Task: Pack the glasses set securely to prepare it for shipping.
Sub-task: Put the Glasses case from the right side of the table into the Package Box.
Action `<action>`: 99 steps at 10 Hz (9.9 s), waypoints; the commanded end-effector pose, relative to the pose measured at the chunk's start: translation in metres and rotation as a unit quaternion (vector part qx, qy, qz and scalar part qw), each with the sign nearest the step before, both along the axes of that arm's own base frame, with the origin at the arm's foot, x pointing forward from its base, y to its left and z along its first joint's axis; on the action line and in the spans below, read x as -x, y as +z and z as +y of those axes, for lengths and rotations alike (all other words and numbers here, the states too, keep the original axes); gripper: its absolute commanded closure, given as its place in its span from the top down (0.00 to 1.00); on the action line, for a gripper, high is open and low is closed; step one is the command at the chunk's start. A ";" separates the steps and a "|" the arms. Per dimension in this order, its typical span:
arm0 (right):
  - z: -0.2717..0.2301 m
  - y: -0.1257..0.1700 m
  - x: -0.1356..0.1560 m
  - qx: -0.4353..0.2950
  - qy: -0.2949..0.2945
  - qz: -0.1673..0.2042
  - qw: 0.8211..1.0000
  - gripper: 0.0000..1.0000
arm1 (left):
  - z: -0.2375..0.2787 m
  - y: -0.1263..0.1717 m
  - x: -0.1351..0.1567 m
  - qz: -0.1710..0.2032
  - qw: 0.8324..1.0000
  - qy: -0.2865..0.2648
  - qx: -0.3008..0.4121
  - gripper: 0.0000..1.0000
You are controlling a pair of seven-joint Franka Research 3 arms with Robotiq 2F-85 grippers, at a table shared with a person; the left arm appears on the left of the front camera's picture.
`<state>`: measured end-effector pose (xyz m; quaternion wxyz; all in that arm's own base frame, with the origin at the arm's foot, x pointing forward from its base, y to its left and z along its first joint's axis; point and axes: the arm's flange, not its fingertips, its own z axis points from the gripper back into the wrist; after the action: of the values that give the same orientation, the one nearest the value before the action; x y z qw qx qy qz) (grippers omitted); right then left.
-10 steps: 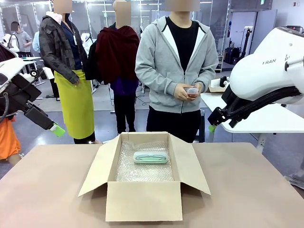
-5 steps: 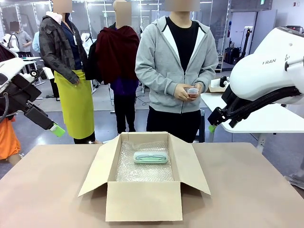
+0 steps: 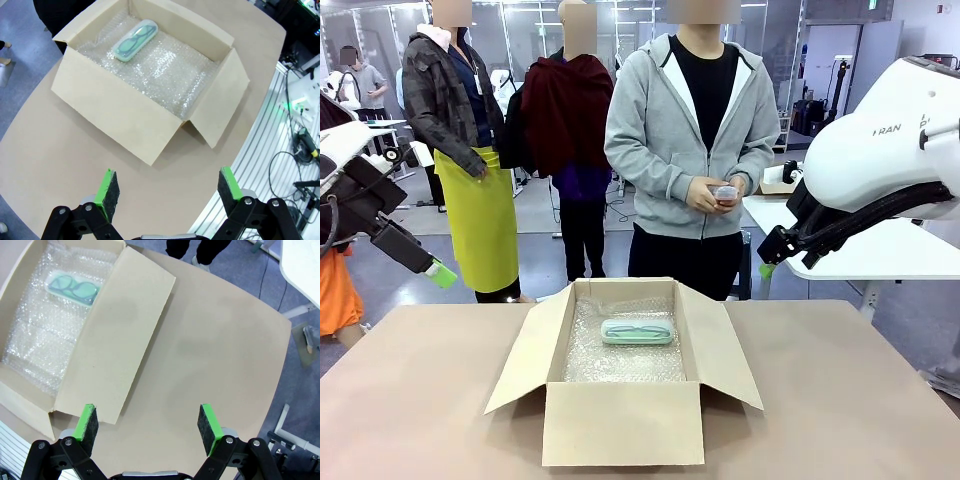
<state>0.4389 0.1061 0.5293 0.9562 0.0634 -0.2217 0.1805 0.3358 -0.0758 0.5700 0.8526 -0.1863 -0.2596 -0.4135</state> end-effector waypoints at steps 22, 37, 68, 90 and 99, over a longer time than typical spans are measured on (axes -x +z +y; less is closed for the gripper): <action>0.000 0.001 -0.001 0.002 0.007 -0.001 1.000 1.00 | 0.002 0.001 0.000 -0.002 1.000 -0.013 0.009 1.00; 0.000 0.001 -0.001 0.002 0.007 -0.001 1.000 1.00 | 0.002 0.001 0.000 -0.002 1.000 -0.013 0.009 1.00; -0.073 -0.085 -0.051 0.041 -0.197 0.140 0.970 1.00 | 0.002 0.001 0.000 -0.002 1.000 -0.013 0.009 1.00; -0.090 -0.182 -0.099 0.033 -0.270 0.150 0.951 0.34 | 0.002 0.001 0.000 -0.002 1.000 -0.013 0.009 1.00; 0.024 -0.007 -0.066 0.103 0.238 0.112 0.959 0.34 | 0.002 0.001 0.000 -0.002 1.000 -0.013 0.009 1.00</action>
<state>0.4961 0.1242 0.5218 0.9187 0.0425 -0.0766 0.3852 0.3358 -0.0759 0.5700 0.8525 -0.1862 -0.2596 -0.4137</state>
